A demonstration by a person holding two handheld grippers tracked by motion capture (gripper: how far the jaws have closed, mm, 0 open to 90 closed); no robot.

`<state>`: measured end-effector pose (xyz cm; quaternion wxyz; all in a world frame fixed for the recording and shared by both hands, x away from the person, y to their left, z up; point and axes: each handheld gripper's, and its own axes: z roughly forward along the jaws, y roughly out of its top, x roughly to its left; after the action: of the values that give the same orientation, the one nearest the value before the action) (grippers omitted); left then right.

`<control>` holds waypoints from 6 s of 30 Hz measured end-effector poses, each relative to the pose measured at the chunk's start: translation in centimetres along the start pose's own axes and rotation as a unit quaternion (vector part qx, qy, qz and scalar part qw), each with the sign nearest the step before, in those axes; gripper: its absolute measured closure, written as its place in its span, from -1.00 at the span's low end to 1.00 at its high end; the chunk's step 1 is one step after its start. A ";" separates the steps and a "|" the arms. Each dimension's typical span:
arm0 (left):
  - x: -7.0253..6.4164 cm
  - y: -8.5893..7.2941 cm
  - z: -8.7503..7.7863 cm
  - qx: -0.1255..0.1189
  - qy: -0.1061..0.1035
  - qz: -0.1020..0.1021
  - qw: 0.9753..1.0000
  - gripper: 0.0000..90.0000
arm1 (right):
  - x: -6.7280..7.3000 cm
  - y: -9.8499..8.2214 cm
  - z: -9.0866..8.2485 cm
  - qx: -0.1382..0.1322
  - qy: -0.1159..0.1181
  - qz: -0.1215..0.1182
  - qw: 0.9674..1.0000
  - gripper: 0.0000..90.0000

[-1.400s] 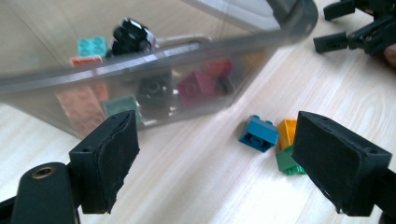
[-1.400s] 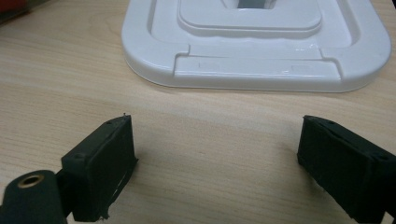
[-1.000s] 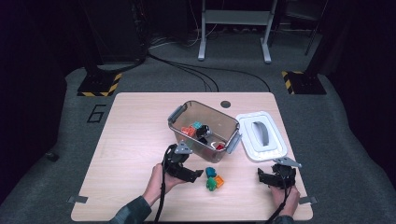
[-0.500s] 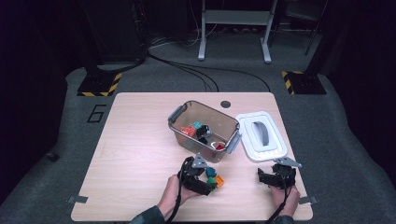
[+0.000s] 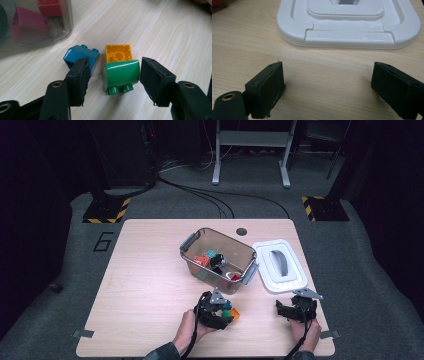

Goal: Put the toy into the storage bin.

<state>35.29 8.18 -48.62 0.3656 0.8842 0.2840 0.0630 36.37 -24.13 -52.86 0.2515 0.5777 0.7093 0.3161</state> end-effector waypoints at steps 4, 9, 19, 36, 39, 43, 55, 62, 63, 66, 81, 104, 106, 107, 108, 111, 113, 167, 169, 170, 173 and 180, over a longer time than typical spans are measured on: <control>0.1 -0.1 0.2 0.002 -0.004 0.002 1.000 0.07 | 0.0 0.0 0.0 0.000 0.000 0.000 1.000 -0.77; 0.0 -0.2 0.3 -0.001 -0.006 0.007 1.000 0.27 | 0.0 0.0 0.0 0.000 0.000 0.000 1.000 -0.77; 0.4 -0.4 -0.7 -0.010 -0.007 0.006 1.000 0.31 | 0.0 0.0 0.0 0.000 0.000 0.000 1.000 -0.77; 3.7 -0.2 -4.6 -0.036 0.017 -0.016 0.999 0.31 | 0.0 0.0 0.0 0.000 0.000 0.000 1.000 -0.77; 4.2 -0.2 -5.1 -0.037 0.023 -0.018 0.999 0.31 | 0.0 0.0 0.0 0.000 0.001 0.001 1.000 -0.77; 4.9 0.0 -5.7 -0.040 0.031 -0.021 0.998 0.31 | 0.0 0.0 0.0 0.000 0.001 0.001 1.000 -0.77; 7.4 0.6 -8.5 -0.052 0.057 -0.036 0.996 0.31 | 0.0 0.0 0.0 0.000 0.001 0.002 1.000 -0.77; 8.9 1.6 -10.5 -0.066 0.066 -0.042 0.995 0.31 | 0.0 0.0 0.0 0.000 0.001 0.002 1.000 -0.77; 8.9 1.7 -10.8 -0.070 0.067 -0.043 0.994 0.31 | 0.0 0.0 0.0 0.000 0.001 0.002 1.000 -0.77; 9.3 2.3 -11.7 -0.075 0.070 -0.044 0.994 0.31 | 0.0 0.0 0.0 0.000 0.001 0.001 1.000 -0.77; 10.5 6.4 -14.0 -0.097 0.088 -0.026 0.991 0.31 | 0.0 0.0 0.0 0.000 0.001 0.002 1.000 -0.77; 10.4 10.4 -8.3 -0.058 0.068 -0.031 0.996 0.31 | 0.0 0.0 0.0 0.000 0.001 0.003 1.000 -0.77; 10.3 10.4 -7.7 -0.050 0.066 -0.033 0.996 0.31 | 0.0 0.0 0.0 -0.001 0.002 0.003 1.000 -0.77; 10.3 10.3 -7.5 -0.047 0.066 -0.035 0.996 0.31 | 0.0 0.0 0.0 -0.001 0.002 0.003 1.000 -0.77; 10.3 10.3 -7.3 -0.045 0.066 -0.036 0.996 0.31 | 0.0 0.0 0.0 -0.001 0.002 0.003 1.000 -0.77; 10.4 10.1 -6.8 -0.036 0.062 -0.044 0.996 0.31 | 0.0 0.0 0.0 -0.001 0.002 0.003 1.000 -0.77; 10.5 10.0 -6.6 -0.031 0.059 -0.047 0.997 0.31 | 0.0 0.0 0.0 0.000 0.001 0.003 1.000 -0.77; 3.9 -0.1 -1.2 -0.005 0.004 0.025 1.000 -0.44 | 0.0 0.0 0.0 0.000 0.002 0.002 1.000 -0.77; 3.9 -0.1 -0.6 -0.006 0.000 0.031 0.999 -0.39 | 0.0 0.0 0.0 0.000 0.002 0.002 1.000 -0.77; 3.9 -0.1 -0.4 -0.010 -0.005 0.030 0.999 -0.36 | 0.0 0.0 0.0 0.000 0.002 0.002 1.000 -0.77; 3.8 -0.1 0.2 -0.016 -0.009 0.034 0.999 -0.29 | 0.0 0.0 0.0 0.000 0.002 0.002 1.000 -0.77; 3.7 0.1 1.3 -0.015 -0.008 0.058 0.998 -0.13 | 0.0 0.0 0.0 0.000 0.002 0.002 1.000 -0.77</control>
<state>38.81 9.31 -49.81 0.3772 0.8939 0.2283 0.0810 36.39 -24.17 -52.85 0.2496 0.5783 0.7089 0.3174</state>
